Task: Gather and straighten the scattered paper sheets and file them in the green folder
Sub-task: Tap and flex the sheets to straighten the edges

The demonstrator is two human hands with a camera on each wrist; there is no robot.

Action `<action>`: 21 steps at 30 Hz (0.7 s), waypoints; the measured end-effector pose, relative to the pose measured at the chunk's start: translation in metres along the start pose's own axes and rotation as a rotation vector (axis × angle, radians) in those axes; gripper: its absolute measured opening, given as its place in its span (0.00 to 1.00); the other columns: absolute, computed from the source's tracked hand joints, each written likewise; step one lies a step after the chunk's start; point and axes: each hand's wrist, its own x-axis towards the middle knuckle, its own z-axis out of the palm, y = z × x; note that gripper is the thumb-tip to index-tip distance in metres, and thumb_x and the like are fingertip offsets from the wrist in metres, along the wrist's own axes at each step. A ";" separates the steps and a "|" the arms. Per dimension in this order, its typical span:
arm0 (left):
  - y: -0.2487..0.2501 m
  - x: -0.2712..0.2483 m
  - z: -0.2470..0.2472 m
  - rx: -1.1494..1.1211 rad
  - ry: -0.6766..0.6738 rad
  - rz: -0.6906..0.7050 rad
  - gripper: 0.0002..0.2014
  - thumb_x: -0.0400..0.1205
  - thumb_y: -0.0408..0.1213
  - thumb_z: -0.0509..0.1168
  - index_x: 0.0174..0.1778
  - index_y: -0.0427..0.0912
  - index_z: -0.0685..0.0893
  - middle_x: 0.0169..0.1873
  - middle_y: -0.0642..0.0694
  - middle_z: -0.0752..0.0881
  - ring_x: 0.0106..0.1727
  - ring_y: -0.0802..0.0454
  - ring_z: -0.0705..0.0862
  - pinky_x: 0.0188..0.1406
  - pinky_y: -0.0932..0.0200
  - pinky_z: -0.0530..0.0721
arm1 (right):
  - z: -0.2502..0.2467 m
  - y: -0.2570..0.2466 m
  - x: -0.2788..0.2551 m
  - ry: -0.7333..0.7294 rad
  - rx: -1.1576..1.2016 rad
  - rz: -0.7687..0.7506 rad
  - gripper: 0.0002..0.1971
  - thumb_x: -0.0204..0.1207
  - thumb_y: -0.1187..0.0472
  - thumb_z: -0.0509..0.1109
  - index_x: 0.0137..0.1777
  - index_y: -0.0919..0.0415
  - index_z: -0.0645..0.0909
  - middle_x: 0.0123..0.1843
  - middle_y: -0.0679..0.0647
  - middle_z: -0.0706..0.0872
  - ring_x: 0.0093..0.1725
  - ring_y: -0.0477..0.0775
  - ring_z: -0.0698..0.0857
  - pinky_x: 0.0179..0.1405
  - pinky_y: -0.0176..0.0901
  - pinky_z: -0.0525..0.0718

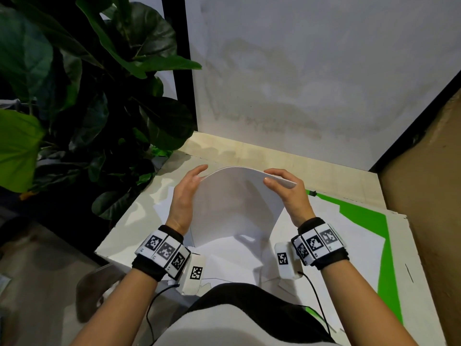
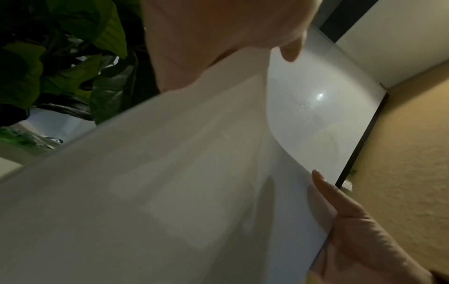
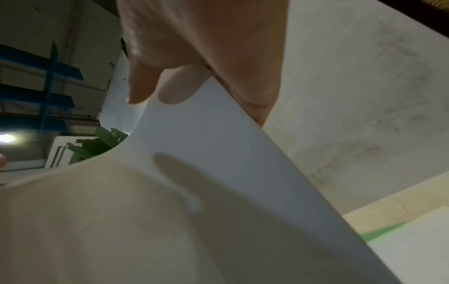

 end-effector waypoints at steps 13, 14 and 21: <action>-0.034 -0.007 -0.013 -0.033 0.268 -0.180 0.18 0.73 0.26 0.70 0.54 0.38 0.72 0.43 0.48 0.82 0.43 0.57 0.81 0.43 0.66 0.82 | 0.009 0.028 -0.005 0.063 -0.006 0.022 0.12 0.67 0.72 0.74 0.42 0.53 0.82 0.40 0.45 0.87 0.35 0.32 0.86 0.40 0.27 0.84; -0.036 -0.007 -0.016 -0.007 0.242 -0.178 0.18 0.72 0.25 0.71 0.55 0.34 0.74 0.45 0.44 0.84 0.43 0.57 0.83 0.42 0.67 0.84 | 0.008 0.030 -0.006 0.046 -0.007 0.025 0.13 0.66 0.73 0.74 0.42 0.53 0.83 0.37 0.42 0.89 0.36 0.32 0.86 0.40 0.26 0.83; -0.034 0.000 -0.026 0.022 0.203 -0.149 0.17 0.71 0.29 0.72 0.54 0.36 0.80 0.45 0.44 0.86 0.46 0.53 0.87 0.51 0.60 0.86 | 0.007 0.024 0.002 0.046 -0.029 -0.008 0.12 0.66 0.74 0.74 0.39 0.54 0.84 0.33 0.39 0.90 0.35 0.34 0.86 0.43 0.31 0.83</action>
